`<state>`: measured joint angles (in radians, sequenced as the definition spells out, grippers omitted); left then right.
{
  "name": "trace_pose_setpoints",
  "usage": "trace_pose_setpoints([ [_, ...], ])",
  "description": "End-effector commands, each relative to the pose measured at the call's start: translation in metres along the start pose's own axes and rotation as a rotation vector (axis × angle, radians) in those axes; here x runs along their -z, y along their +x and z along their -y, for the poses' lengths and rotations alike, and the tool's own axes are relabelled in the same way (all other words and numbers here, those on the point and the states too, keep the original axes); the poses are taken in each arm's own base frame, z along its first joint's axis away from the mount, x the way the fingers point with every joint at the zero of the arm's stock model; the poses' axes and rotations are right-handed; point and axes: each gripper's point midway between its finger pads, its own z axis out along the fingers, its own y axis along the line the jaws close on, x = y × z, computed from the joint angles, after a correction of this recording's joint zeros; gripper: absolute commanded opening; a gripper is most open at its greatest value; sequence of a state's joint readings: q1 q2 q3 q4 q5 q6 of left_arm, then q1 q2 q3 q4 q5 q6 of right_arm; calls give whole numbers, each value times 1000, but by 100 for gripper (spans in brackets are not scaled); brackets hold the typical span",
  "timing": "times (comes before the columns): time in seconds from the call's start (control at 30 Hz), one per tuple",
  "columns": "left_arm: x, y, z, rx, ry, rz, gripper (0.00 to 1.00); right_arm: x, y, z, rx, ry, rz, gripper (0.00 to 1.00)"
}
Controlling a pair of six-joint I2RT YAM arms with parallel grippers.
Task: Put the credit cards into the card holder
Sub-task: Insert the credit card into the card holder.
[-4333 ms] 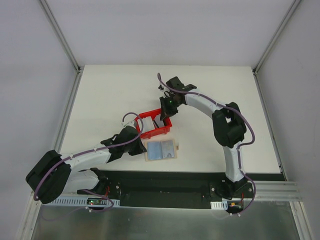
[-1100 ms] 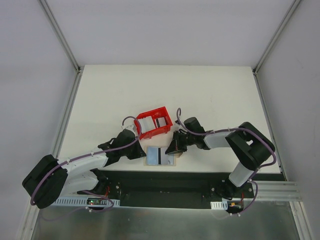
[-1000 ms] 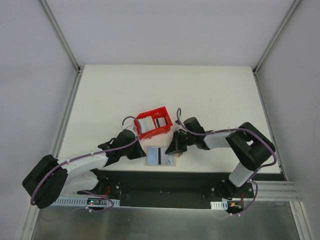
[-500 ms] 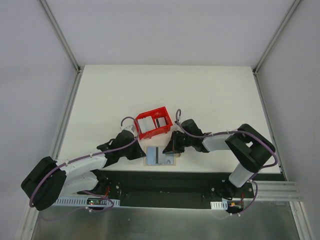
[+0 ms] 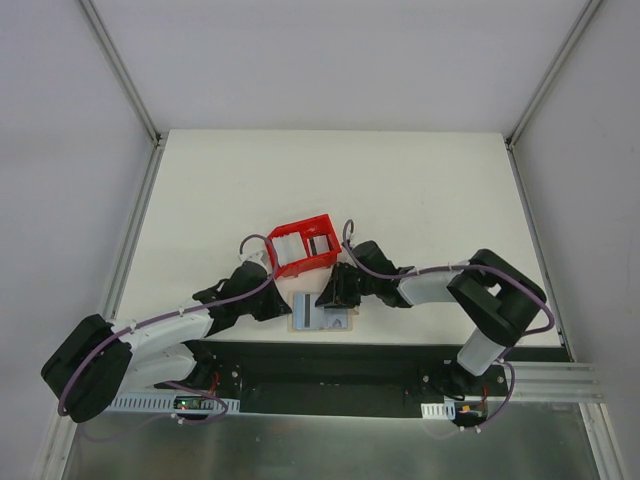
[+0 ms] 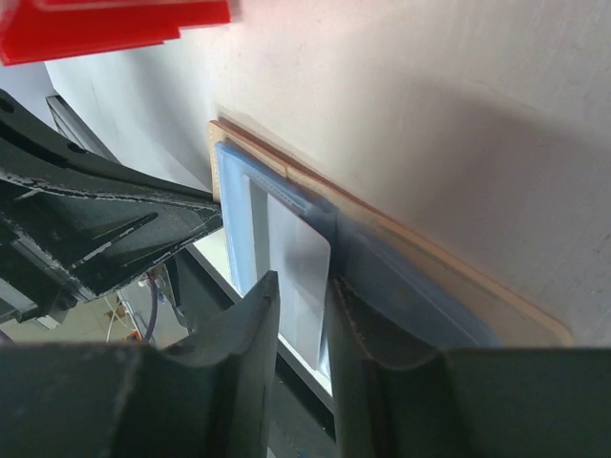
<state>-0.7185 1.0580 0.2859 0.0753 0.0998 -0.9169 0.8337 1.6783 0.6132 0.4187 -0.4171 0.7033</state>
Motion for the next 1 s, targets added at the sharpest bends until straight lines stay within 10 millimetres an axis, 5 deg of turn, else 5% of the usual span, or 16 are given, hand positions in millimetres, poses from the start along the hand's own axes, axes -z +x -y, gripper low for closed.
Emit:
trace_pose_setpoints([
  [0.0,0,0,-7,15,-14,13,0,9,-13,9,45,90,82,33],
  [0.3,0,1,-7,9,-10,12,0,30,-11,11,110,142,111,43],
  [0.97,-2,-2,0,15,9,12,0,-5,5,-40,196,45,-16,38],
])
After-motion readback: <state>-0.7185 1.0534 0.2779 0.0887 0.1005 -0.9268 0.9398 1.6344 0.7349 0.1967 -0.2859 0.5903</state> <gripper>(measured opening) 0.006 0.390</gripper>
